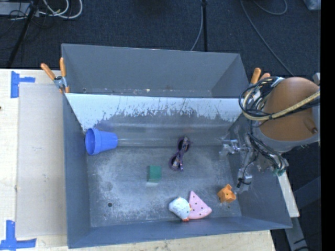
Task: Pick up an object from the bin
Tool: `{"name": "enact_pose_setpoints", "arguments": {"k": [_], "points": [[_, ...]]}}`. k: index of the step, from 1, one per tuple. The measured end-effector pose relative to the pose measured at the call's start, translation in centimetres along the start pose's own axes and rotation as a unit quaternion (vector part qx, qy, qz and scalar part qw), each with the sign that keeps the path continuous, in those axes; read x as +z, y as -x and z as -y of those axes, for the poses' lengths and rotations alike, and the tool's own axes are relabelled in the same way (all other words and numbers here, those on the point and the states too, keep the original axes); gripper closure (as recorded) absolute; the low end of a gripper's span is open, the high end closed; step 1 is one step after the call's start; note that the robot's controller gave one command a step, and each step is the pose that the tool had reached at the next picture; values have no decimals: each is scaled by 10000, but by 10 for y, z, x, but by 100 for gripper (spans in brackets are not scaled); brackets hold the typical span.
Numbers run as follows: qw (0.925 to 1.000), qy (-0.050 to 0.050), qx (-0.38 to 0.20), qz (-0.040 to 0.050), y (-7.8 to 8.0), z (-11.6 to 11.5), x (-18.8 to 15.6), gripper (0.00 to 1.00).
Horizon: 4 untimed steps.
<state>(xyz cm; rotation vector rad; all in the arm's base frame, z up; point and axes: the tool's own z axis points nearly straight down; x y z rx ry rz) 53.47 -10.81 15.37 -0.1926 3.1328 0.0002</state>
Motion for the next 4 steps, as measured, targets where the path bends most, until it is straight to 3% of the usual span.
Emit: {"name": "enact_pose_setpoints", "arguments": {"k": [1,2,3,4], "points": [[9924,5,-1229,-12,-28,1,60,0],[9889,-3,-1489,18,-59,12,83,100],[9888,-4,-1494,18,-59,11,83,100],[9867,-16,-1626,48,-52,10,-94,100]]}}
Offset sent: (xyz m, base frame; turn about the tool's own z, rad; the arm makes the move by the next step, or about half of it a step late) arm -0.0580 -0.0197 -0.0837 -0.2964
